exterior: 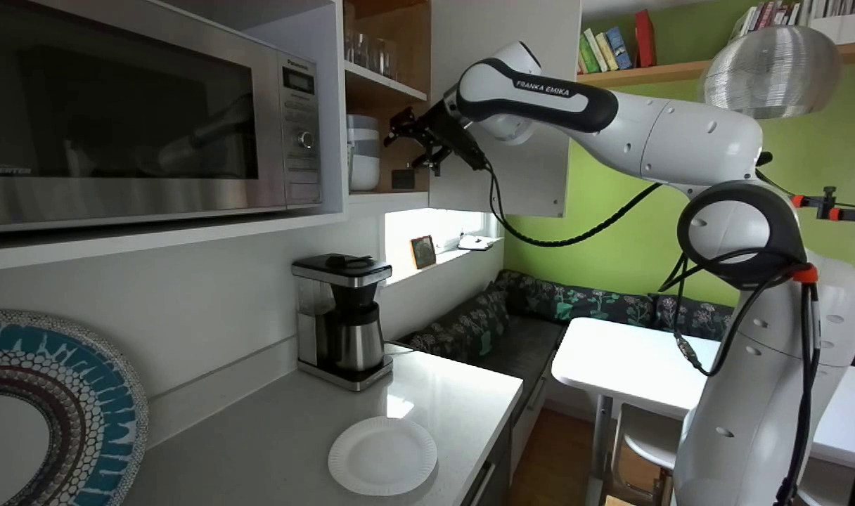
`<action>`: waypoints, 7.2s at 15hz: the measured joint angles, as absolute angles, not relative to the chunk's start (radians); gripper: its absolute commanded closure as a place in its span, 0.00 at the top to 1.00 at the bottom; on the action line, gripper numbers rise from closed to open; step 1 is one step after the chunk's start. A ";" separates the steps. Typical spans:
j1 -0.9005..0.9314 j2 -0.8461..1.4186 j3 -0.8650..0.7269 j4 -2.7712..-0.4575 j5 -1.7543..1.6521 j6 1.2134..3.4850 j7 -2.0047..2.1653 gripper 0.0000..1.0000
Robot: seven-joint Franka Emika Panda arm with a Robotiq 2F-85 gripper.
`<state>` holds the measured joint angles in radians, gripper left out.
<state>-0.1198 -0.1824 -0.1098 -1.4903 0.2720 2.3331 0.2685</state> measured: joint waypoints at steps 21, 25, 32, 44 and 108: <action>-0.143 0.081 -0.262 -1.048 0.800 1.776 0.150 1.00; -0.142 0.162 -0.260 -0.963 0.797 1.849 0.144 1.00; -0.195 0.295 -0.177 -0.789 0.779 1.890 0.148 1.00; -0.167 0.441 -0.158 -0.639 0.656 2.037 0.159 1.00; -0.180 -0.100 -0.113 -1.437 0.612 1.387 -0.012 0.00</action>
<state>-0.1799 -0.1000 -0.1128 -1.4370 0.6118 1.3873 -0.0123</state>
